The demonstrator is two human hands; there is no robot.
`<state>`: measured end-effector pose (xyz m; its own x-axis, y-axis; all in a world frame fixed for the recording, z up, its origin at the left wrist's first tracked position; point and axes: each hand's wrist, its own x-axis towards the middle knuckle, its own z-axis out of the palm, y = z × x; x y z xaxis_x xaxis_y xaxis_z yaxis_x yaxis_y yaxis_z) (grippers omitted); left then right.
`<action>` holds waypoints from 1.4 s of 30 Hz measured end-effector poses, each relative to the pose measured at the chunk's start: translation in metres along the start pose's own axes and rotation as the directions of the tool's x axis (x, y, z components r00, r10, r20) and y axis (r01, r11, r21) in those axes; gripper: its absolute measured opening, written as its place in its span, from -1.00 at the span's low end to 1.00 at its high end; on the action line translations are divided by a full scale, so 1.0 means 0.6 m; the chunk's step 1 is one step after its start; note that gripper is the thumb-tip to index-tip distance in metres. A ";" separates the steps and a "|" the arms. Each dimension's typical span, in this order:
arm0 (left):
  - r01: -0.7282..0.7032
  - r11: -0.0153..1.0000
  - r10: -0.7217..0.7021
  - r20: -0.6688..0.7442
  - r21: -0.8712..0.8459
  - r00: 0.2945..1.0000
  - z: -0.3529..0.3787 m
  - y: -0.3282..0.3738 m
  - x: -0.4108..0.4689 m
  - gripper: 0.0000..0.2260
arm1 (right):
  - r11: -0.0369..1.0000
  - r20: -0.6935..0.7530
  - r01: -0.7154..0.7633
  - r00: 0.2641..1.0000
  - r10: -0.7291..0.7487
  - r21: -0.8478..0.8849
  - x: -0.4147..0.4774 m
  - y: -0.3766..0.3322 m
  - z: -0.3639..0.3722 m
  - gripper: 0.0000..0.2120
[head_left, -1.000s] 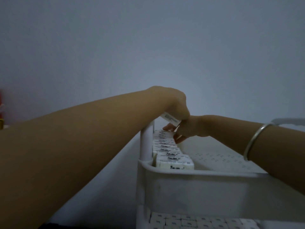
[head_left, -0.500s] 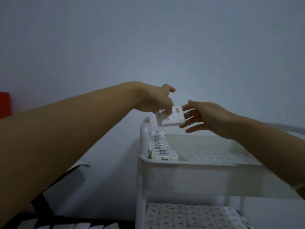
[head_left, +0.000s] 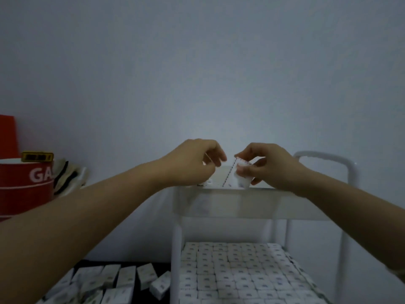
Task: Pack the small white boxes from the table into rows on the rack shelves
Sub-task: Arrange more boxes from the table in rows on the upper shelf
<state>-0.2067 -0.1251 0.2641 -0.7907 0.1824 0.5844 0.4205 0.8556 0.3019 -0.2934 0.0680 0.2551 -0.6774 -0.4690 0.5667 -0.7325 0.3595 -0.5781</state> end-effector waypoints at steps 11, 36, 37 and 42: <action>-0.052 0.983 0.057 -0.023 0.176 0.998 -0.037 -0.007 -0.107 -0.70 | 0.973 0.180 0.072 0.983 -0.032 -0.221 -0.011 -0.030 0.042 -0.80; 0.326 0.838 -0.440 0.187 0.438 0.879 0.162 -0.122 -0.547 -0.71 | 0.968 0.344 0.240 0.918 -0.200 -0.078 -0.293 -0.056 0.385 -0.69; 0.323 0.834 -0.448 0.205 0.448 0.870 0.172 -0.120 -0.565 -0.71 | 0.972 0.416 0.223 0.893 -0.173 -0.075 -0.301 -0.050 0.410 -0.66; 0.365 0.827 -0.475 0.186 0.428 0.860 0.181 -0.113 -0.615 -0.65 | 0.975 0.595 0.188 0.799 -0.083 -0.117 -0.307 -0.037 0.495 -0.63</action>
<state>0.0082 -0.1975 -0.0537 -0.9625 -0.1600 0.2192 -0.1311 0.9813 0.1408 -0.1324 -0.0932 -0.0106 -0.4406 -0.8849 0.1512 -0.8496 0.3566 -0.3885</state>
